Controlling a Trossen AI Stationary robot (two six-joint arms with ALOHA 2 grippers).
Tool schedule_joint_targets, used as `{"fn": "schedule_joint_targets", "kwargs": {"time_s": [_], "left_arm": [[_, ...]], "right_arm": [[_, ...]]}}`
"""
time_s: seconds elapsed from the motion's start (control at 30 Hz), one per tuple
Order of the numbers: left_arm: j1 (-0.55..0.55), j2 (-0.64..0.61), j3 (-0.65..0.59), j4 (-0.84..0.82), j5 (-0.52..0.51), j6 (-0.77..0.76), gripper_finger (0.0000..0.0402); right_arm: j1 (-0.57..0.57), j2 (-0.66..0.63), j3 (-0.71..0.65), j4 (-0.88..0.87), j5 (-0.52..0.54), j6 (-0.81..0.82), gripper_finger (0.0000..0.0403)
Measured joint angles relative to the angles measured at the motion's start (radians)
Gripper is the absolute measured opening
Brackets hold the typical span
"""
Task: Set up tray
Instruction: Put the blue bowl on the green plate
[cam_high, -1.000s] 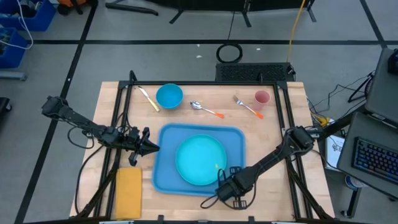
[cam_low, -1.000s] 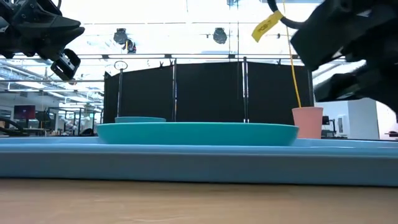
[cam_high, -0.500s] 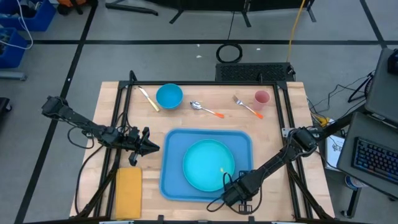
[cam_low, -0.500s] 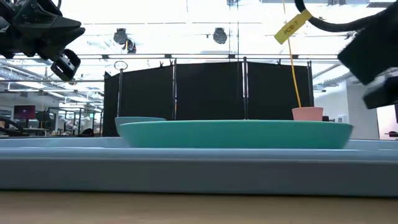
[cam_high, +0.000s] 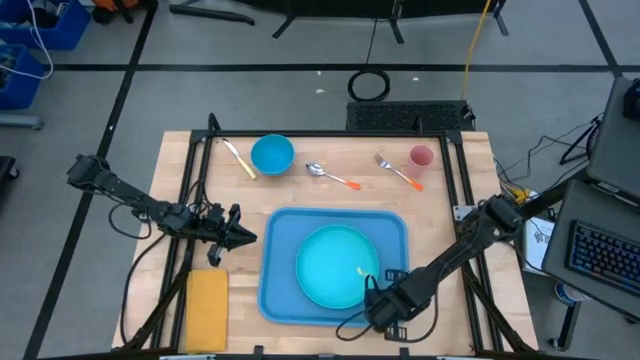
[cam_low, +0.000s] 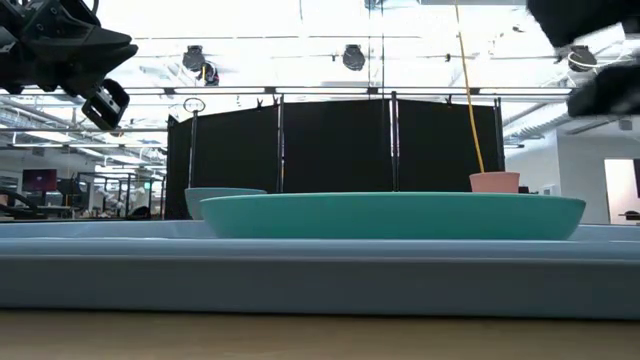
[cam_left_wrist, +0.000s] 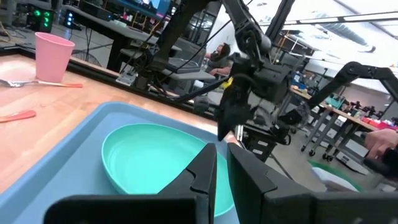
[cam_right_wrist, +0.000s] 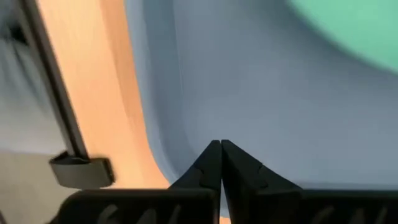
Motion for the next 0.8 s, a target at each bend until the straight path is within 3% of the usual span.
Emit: {"fn": "schedule_joint_targets", "kwargs": {"time_s": [0.43,0.7,0.8], "left_arm": [[0.000,0.000,0.000,-0.011,-0.002,0.000,0.0042],[0.000,0.000,0.000,-0.015,-0.002,0.000,0.0042],[0.000,0.000,0.000,-0.015,-0.017,0.000,0.0042]], "right_arm": [[-0.081,-0.144,0.001,-0.115,0.305,-0.062,0.0097],[-0.187,-0.148,0.002,0.022,0.435,-0.296,0.0142],[-0.243,-0.148,-0.002,0.117,0.433,-0.442,0.0148]]}}
